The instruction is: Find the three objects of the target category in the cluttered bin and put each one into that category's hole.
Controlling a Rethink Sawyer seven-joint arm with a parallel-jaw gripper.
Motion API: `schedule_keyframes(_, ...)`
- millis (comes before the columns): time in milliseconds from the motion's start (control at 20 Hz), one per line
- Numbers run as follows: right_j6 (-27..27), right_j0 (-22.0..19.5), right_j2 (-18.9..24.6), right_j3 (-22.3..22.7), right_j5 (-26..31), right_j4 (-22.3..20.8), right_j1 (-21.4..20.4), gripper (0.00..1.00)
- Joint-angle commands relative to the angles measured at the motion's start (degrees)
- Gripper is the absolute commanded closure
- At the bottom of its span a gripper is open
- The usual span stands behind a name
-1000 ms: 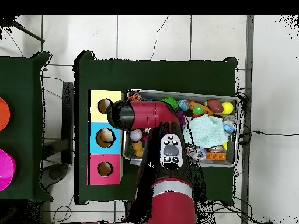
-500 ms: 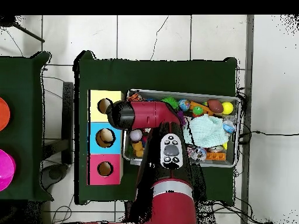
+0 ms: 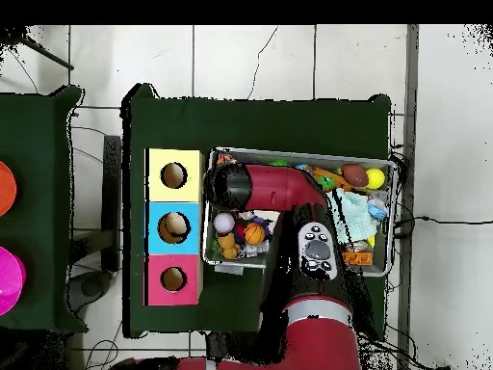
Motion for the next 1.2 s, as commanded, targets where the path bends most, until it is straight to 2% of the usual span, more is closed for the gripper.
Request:
schedule_keyframes(50,-0.8,-4.1,4.4,3.8,1.4,-2.7,0.9,0.0)
schedule_keyframes(350,-1.2,-4.5,4.7,3.9,1.1,-3.9,0.8,0.0)
schedule_keyframes(400,-0.3,-4.3,4.4,4.3,0.4,-3.9,0.7,1.0)
schedule_keyframes(800,0.4,-3.0,3.3,2.6,1.6,-4.1,1.2,1.0)
schedule_keyframes(1200,0.6,-3.1,3.9,3.3,1.3,-3.5,1.2,1.0)
